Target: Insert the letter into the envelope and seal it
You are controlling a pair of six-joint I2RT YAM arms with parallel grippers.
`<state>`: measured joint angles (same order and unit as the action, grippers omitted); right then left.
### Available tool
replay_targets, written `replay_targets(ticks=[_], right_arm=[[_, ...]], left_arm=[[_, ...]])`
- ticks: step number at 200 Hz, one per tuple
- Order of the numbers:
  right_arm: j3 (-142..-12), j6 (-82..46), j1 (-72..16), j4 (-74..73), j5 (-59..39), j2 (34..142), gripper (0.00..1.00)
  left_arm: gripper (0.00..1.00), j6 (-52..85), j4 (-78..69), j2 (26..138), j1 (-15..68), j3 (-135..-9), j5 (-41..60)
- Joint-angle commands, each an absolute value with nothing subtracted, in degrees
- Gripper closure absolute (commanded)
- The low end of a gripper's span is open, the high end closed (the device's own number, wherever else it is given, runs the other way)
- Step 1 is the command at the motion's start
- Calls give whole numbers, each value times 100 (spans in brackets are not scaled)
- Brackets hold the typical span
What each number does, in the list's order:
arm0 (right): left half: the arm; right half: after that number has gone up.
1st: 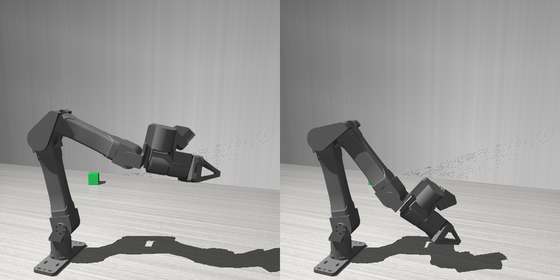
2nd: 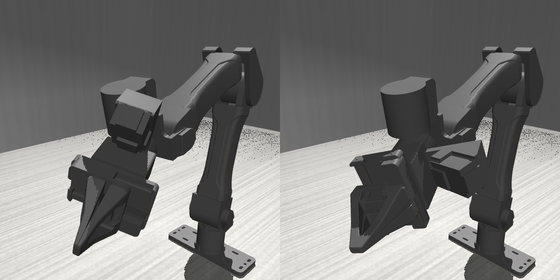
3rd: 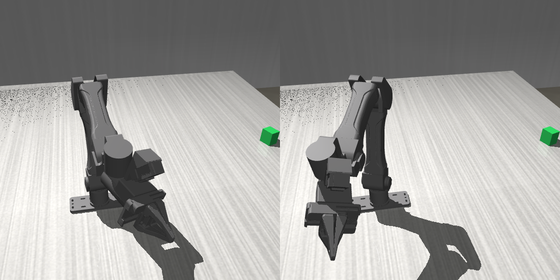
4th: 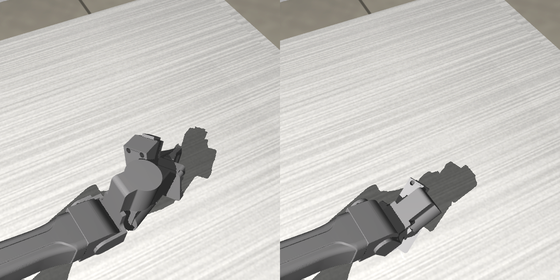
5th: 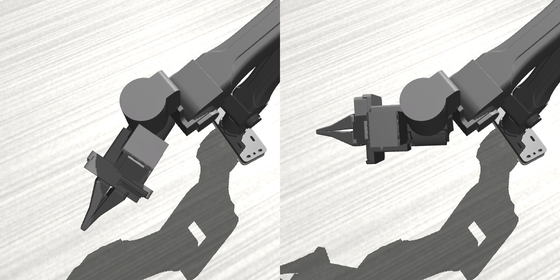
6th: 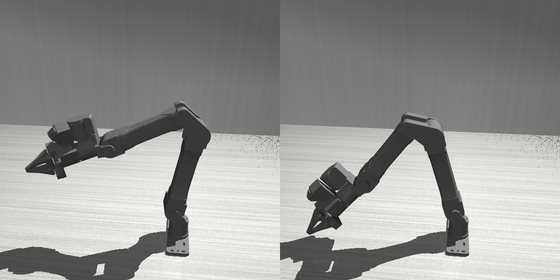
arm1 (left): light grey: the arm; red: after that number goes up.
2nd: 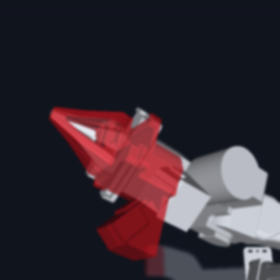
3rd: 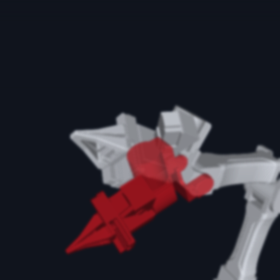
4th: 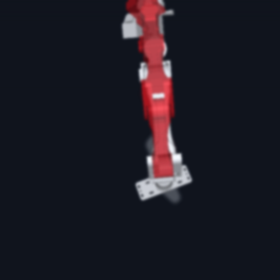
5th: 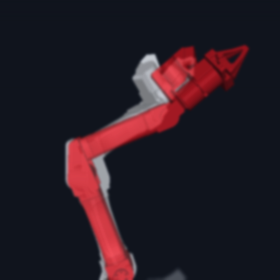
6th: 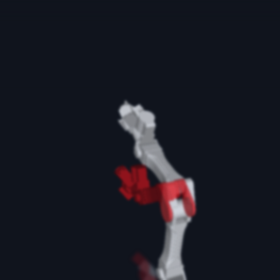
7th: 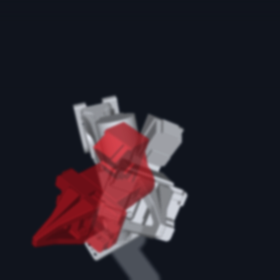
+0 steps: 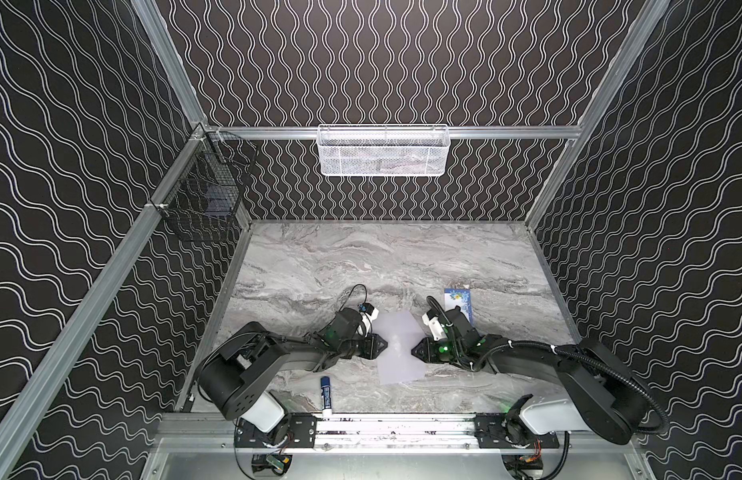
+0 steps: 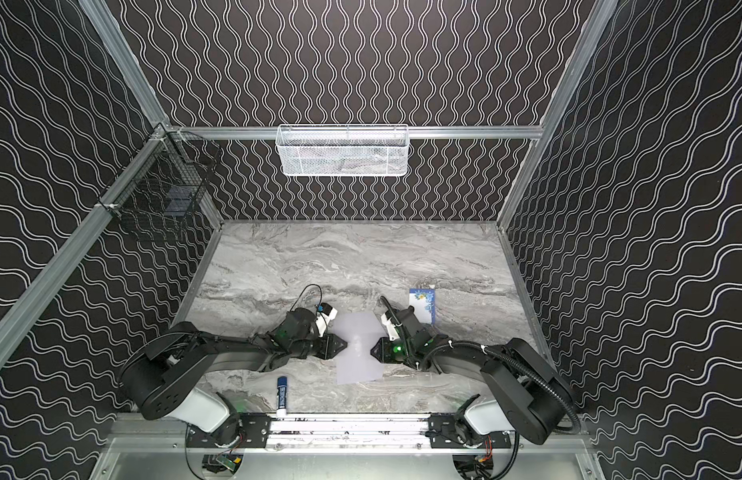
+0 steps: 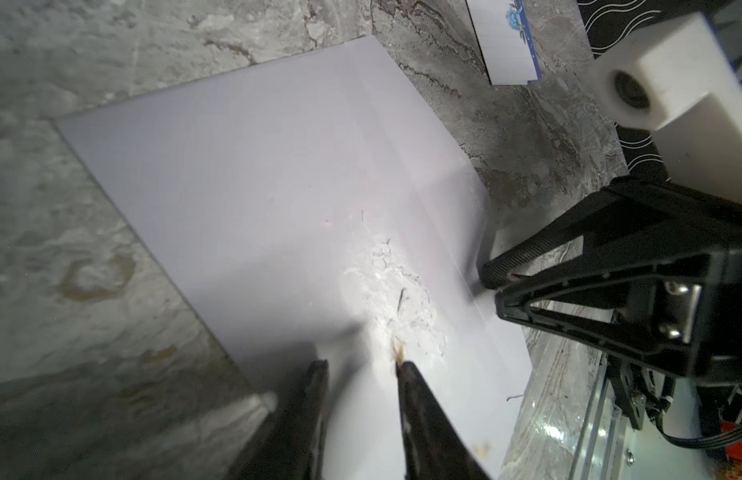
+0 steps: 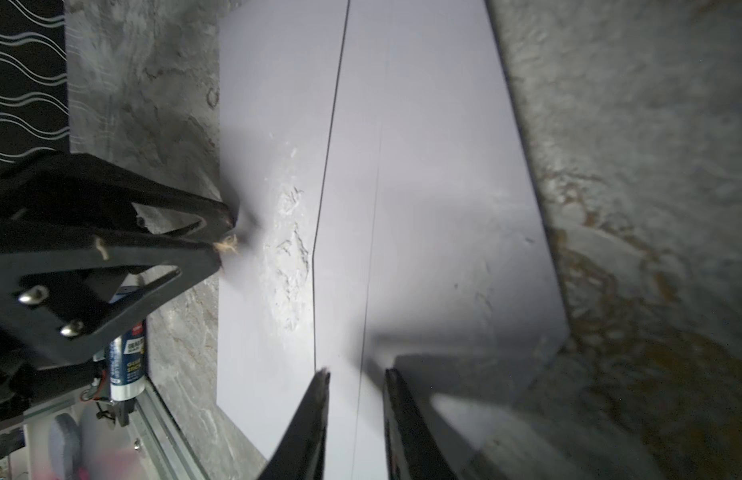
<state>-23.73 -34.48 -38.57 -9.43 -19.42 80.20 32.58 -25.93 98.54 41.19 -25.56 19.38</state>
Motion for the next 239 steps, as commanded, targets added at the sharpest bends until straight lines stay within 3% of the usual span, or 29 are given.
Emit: replay_targets(ticks=[1,145,204,239], right_arm=[[-2099,-3705,-3788,-838,-1960,7950,74],[-1481,-4014,-3743,-369,-1889,6824,74],[-2681,-3472,-3744,924,-1771,6192,71],[-3710,-3118,-3751,1010,-1829,6673,70]], left_arm=[[65,3192,-2201,9910,4081,-2457,1846],[66,3083,-2081,9816,3999,-2377,1916],[66,3066,-2064,9827,4001,-2400,1951],[66,3072,-2085,9800,3999,-2391,1934]])
